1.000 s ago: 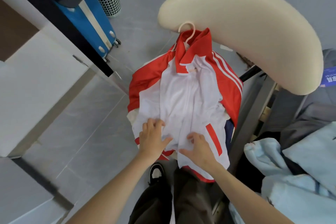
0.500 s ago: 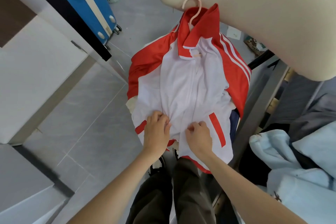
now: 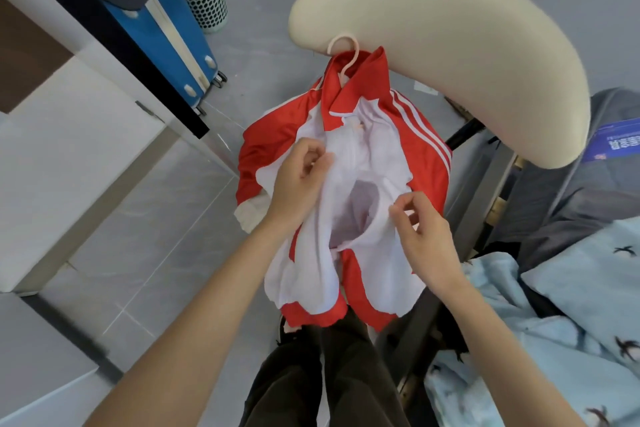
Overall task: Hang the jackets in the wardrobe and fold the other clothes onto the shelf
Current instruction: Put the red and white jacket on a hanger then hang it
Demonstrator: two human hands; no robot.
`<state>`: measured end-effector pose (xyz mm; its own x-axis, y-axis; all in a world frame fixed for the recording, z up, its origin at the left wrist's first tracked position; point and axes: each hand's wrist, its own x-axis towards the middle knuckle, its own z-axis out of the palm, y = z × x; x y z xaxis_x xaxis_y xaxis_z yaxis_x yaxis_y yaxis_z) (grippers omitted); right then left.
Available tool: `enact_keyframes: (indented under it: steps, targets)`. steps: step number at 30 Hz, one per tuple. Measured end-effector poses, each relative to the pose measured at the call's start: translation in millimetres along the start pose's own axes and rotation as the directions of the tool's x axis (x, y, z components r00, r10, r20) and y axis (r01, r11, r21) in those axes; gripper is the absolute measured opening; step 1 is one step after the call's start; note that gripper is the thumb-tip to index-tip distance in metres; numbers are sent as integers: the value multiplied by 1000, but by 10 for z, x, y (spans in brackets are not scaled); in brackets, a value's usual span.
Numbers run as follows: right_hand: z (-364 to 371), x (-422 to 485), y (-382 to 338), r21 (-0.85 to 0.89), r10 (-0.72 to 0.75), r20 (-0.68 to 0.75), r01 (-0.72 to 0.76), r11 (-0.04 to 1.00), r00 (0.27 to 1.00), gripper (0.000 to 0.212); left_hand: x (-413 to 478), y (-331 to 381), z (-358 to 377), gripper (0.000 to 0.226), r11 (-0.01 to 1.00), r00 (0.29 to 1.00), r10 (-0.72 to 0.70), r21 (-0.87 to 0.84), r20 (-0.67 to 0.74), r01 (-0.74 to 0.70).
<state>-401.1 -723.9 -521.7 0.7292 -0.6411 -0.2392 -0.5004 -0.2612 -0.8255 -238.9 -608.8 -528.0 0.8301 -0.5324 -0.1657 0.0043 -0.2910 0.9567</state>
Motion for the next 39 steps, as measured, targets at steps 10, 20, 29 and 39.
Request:
enact_keyframes:
  steps: [10, 20, 29, 39]
  targets:
    - [481, 320, 305, -135, 30, -171, -54, 989, 985, 26, 43, -652, 155, 36, 957, 972, -222, 211, 81, 201]
    - [603, 268, 239, 11, -24, -149, 26, 1000, 988, 12, -253, -686, 376, 21, 901, 954, -280, 314, -107, 300]
    - [603, 206, 186, 141, 124, -86, -111, 984, 989, 22, -147, -377, -228, 19, 979, 982, -183, -77, 45, 186]
    - [848, 174, 331, -115, -54, -10, 53, 992, 998, 24, 369, -652, -187, 26, 951, 960, -278, 149, 22, 272]
